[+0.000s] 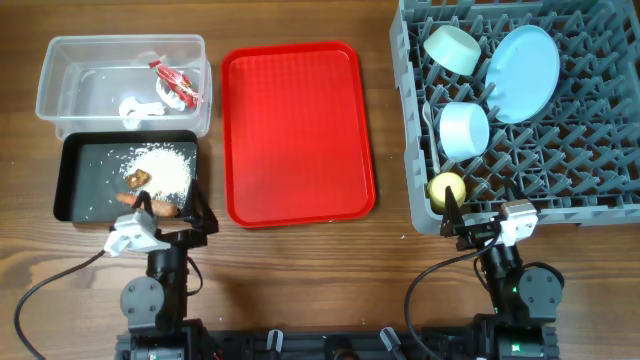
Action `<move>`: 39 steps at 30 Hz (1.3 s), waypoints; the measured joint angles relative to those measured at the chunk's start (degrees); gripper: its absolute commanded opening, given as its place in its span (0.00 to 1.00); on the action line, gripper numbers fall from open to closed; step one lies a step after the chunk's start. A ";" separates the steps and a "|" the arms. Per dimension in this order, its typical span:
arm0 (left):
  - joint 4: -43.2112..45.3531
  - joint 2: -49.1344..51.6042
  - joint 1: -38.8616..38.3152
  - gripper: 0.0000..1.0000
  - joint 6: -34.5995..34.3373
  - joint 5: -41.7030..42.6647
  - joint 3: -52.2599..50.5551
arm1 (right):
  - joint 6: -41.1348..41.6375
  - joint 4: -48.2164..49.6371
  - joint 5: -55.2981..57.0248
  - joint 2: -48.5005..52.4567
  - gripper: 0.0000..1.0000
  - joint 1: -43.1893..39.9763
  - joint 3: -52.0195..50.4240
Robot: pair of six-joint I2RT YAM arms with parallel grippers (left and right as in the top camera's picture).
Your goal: Sort waste into correct bins and load items into the dishwasher rack
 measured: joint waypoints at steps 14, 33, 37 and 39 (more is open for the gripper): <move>-5.01 -0.04 -0.66 1.00 2.45 1.36 -0.26 | 0.00 0.02 0.00 0.00 1.00 0.00 0.00; -4.98 -0.04 -0.66 1.00 2.45 1.49 -0.26 | 0.00 0.02 0.00 0.00 1.00 0.00 0.00; -4.98 -0.04 -0.66 1.00 2.45 1.49 -0.26 | 0.00 0.02 0.00 0.00 1.00 0.00 0.00; -4.98 -0.04 -0.66 1.00 2.45 1.49 -0.26 | 0.00 0.02 0.00 0.00 1.00 0.00 0.00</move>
